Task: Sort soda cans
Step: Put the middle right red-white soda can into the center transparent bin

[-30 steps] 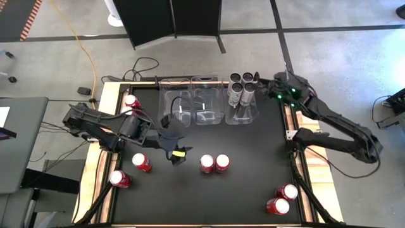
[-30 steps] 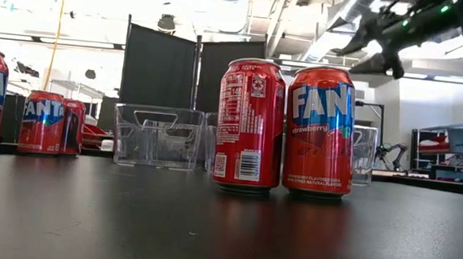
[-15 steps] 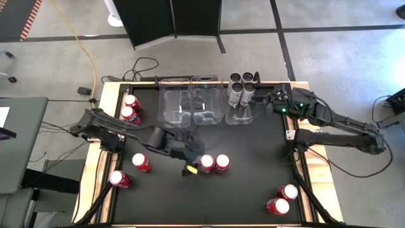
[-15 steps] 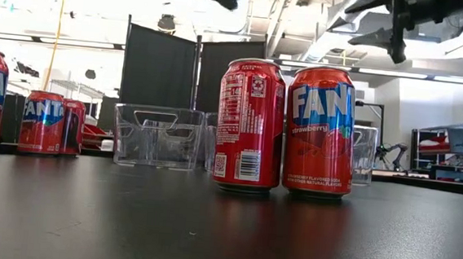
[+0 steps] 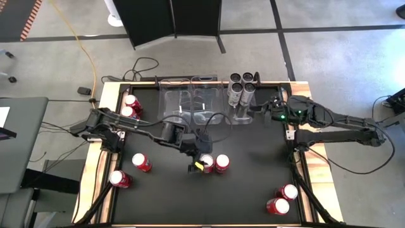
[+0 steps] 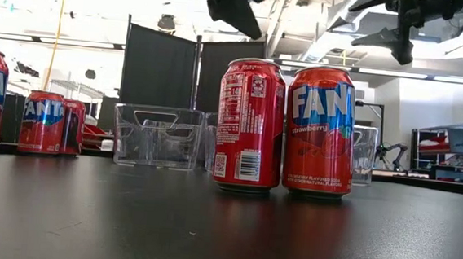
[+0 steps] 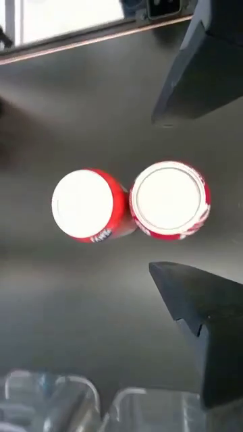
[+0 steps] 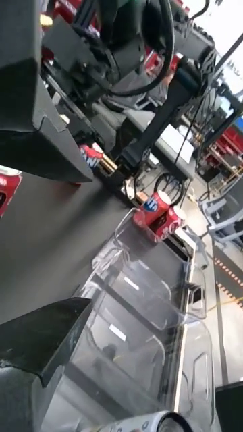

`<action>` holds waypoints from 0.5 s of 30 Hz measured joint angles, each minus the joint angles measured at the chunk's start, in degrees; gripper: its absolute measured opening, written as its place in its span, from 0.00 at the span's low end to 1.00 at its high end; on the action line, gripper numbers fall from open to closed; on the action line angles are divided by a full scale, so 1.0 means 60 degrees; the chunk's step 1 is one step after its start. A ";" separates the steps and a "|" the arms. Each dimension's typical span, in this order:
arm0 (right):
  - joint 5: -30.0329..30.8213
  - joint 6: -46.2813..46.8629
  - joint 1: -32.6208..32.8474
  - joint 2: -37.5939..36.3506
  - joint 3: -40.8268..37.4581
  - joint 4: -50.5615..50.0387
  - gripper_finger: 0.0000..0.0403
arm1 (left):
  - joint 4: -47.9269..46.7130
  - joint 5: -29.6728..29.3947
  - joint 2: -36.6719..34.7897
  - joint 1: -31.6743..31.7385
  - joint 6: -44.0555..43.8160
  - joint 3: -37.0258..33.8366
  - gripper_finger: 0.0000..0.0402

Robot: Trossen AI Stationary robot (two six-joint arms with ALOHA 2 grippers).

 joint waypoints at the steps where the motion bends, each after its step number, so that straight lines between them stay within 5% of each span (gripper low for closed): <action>1: 0.0116 -0.0004 0.0075 0.0000 0.0000 -0.0072 0.77 | 0.0025 0.0028 0.0040 0.0013 0.0095 0.0001 0.87; 7: 0.0503 -0.0058 0.0288 0.0000 0.0000 -0.0186 0.77 | -0.0280 0.0233 0.0822 0.0013 0.0191 -0.0003 0.98; 15: 0.0530 -0.0119 0.0244 0.0000 0.0000 -0.0385 0.77 | -0.0308 0.0256 0.1694 -0.0027 0.0069 -0.0010 0.99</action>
